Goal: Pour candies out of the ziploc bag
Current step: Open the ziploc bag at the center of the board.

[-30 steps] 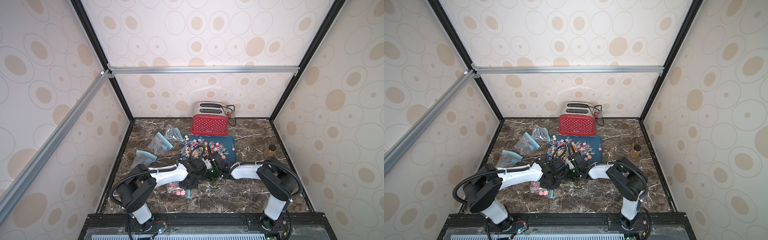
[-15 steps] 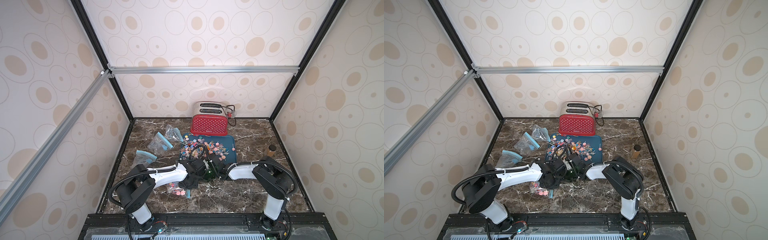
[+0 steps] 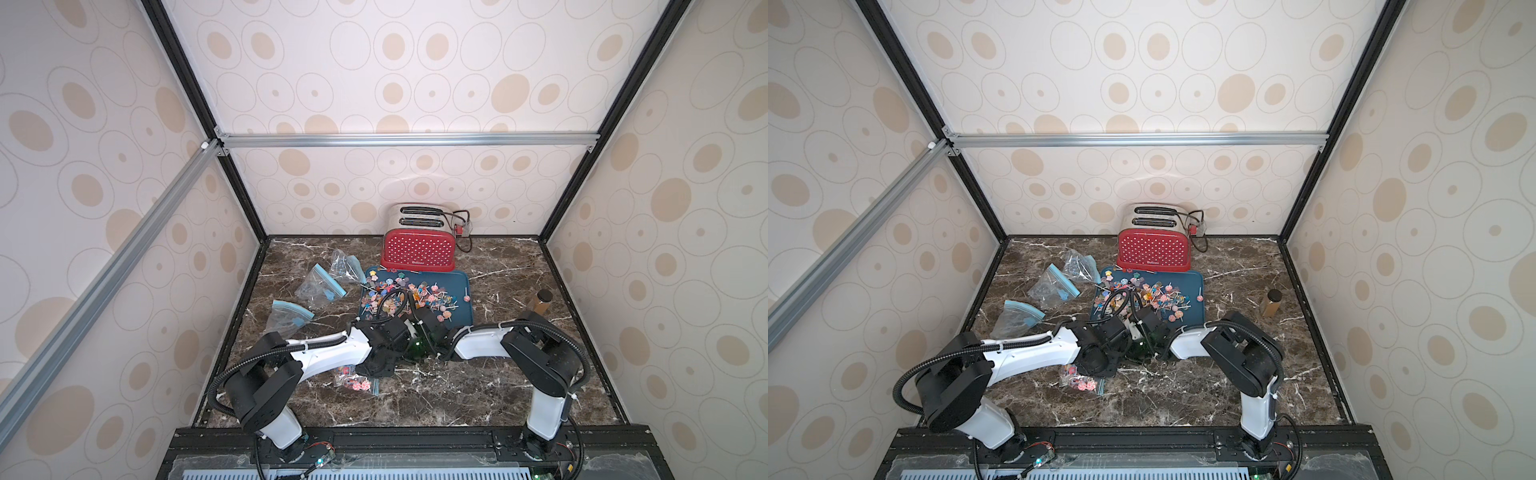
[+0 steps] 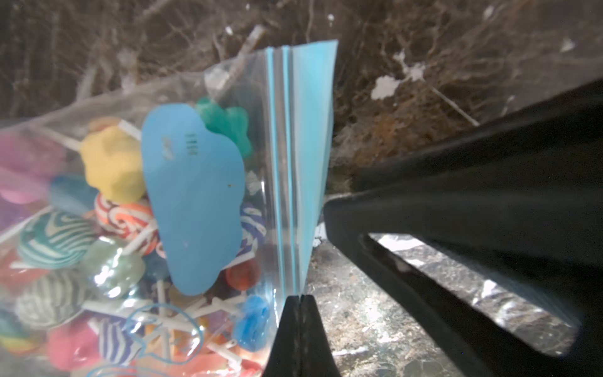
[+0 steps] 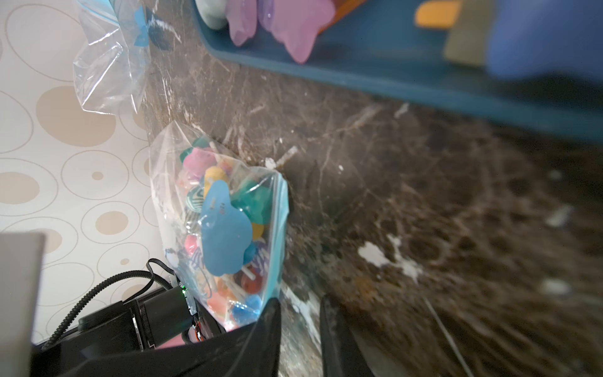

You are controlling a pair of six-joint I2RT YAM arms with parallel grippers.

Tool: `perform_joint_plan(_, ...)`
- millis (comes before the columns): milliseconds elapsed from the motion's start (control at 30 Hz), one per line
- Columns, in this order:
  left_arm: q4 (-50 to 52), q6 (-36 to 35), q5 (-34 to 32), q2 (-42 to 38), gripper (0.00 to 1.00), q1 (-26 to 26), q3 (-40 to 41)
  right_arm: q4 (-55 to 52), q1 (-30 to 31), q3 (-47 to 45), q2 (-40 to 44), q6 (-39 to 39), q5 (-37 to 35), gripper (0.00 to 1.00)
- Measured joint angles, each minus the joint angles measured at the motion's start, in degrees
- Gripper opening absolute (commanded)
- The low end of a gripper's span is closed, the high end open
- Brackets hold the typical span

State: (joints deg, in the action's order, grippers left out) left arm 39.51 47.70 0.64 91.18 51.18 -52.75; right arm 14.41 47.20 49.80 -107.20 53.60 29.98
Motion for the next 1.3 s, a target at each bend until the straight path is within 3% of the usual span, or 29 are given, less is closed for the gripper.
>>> perform_joint_plan(700, -0.35, 0.0, -0.11, 0.13, 0.0, 0.0, 0.5, 1.64, 0.37, 0.07, -0.48, 0.42, 0.13, 0.29)
perform_joint_plan(1300, -0.72, 0.0, -0.13, 0.13, 0.0, 0.0, 0.7, 1.44, 0.37, 0.02, -0.48, 0.59, 0.0, 0.26)
